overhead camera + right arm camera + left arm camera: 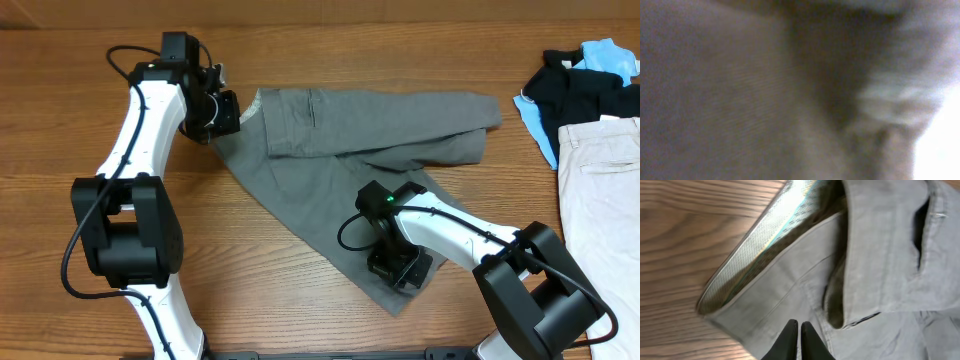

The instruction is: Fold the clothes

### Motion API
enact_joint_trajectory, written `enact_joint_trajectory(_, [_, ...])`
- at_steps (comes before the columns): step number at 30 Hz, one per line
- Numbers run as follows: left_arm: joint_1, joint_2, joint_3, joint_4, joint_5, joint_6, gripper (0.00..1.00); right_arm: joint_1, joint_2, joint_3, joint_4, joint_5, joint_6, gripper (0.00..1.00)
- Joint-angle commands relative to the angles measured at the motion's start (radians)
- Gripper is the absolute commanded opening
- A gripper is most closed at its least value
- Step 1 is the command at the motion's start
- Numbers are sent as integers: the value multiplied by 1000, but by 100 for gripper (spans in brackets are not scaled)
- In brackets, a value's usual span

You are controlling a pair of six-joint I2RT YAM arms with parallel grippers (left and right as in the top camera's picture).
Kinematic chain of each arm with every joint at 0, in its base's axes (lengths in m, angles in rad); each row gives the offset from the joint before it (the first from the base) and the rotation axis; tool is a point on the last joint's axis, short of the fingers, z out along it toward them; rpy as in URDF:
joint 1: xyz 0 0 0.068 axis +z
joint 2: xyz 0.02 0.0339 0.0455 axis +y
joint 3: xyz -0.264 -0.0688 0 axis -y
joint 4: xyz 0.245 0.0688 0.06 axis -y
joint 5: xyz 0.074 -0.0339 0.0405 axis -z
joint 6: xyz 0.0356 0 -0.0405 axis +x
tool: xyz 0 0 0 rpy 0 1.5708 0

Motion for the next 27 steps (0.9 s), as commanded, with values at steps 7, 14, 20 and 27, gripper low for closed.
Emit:
enact_joint_trajectory(7, [-46, -8, 37, -19, 36, 63, 13, -53, -202, 36, -8, 164, -46, 39])
enact_joint_trajectory(14, [-59, -10, 48, -45, 36, 62, 61, -199, -362, 179, -16, 159, -244, 100])
enact_joint_trajectory(20, [-72, -10, 47, -49, 35, 36, 76, -419, -385, 266, 48, -22, -434, 100])
enact_joint_trajectory(27, [-118, -8, 44, -113, 32, -89, 68, -669, -382, 266, 156, -124, -474, 100])
